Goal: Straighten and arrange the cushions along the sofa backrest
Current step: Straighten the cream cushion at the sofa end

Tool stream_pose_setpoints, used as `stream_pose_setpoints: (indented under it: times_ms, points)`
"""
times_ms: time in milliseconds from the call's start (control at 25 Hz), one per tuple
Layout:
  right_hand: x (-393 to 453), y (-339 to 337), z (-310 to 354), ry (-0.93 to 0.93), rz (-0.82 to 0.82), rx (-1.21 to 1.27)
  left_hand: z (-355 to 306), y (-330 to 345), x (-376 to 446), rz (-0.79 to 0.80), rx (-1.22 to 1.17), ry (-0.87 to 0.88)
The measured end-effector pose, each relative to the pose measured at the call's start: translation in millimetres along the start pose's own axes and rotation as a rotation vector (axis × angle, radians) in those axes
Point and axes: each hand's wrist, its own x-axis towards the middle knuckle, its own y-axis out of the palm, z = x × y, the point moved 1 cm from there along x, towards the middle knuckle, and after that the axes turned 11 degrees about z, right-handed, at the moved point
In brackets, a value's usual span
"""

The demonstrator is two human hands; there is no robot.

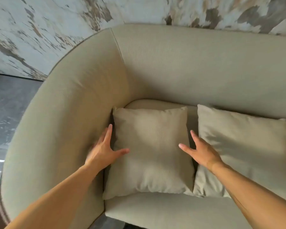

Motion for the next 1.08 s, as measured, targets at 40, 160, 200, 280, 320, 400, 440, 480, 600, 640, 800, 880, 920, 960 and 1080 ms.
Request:
stream_pose_setpoints:
  times_ms: [40, 160, 200, 280, 320, 400, 440, 480, 600, 640, 800, 880, 920, 960, 1080]
  points:
    - [16.1, 8.3, -1.1, 0.002, 0.01, 0.085, 3.8, 4.9, 16.5, 0.043, -0.115, -0.012]
    - [52.8, 21.5, -3.3, 0.088, 0.088, 0.288, 10.0, 12.9, 62.9, 0.214, -0.403, -0.077]
    - [62.3, 25.2, -5.0, 0.118, 0.119, 0.362, 10.0, 14.3, 73.7, 0.274, -0.48, -0.102]
    - [74.5, 27.3, -9.5, 0.163, 0.171, 0.512, 9.7, 17.1, 87.5, 0.385, -0.57, -0.136]
    - [76.7, 24.3, -8.6, 0.175, 0.188, 0.576, 10.0, 16.8, 93.1, 0.423, -0.598, -0.15]
    - [80.0, 23.4, -9.8, 0.174, 0.221, 0.678, 13.6, 18.0, 98.5, 0.454, -0.639, -0.161]
    - [81.0, 24.5, -10.2, 0.165, 0.223, 0.699, 13.2, 19.3, 98.2, 0.455, -0.649, -0.146]
    - [78.3, 23.8, -6.9, 0.163, 0.215, 0.709, 11.8, 19.5, 95.9, 0.451, -0.66, -0.134]
    - [74.1, 19.1, -0.2, 0.171, 0.143, 0.731, 6.2, 15.7, 88.3, 0.393, -0.708, -0.069]
    - [71.1, 16.9, 1.7, 0.163, 0.125, 0.738, 5.4, 14.5, 85.5, 0.365, -0.717, -0.042]
    - [53.0, 3.3, 12.4, 0.162, 0.084, 0.73, -4.6, -2.2, 70.5, 0.248, -0.703, -0.015]
    - [46.5, -11.0, 21.6, 0.128, 0.055, 0.736, -13.3, -16.9, 67.2, 0.173, -0.716, 0.041]
    - [44.5, -19.8, 27.4, 0.096, 0.04, 0.759, -19.4, -26.2, 65.7, 0.139, -0.717, 0.072]
    - [42.9, -28.4, 34.5, 0.062, 0.029, 0.792, -25.4, -36.0, 65.5, 0.113, -0.713, 0.108]
    - [41.2, -53.5, 53.4, -0.035, -0.028, 0.869, -41.4, -64.8, 71.5, 0.04, -0.673, 0.201]
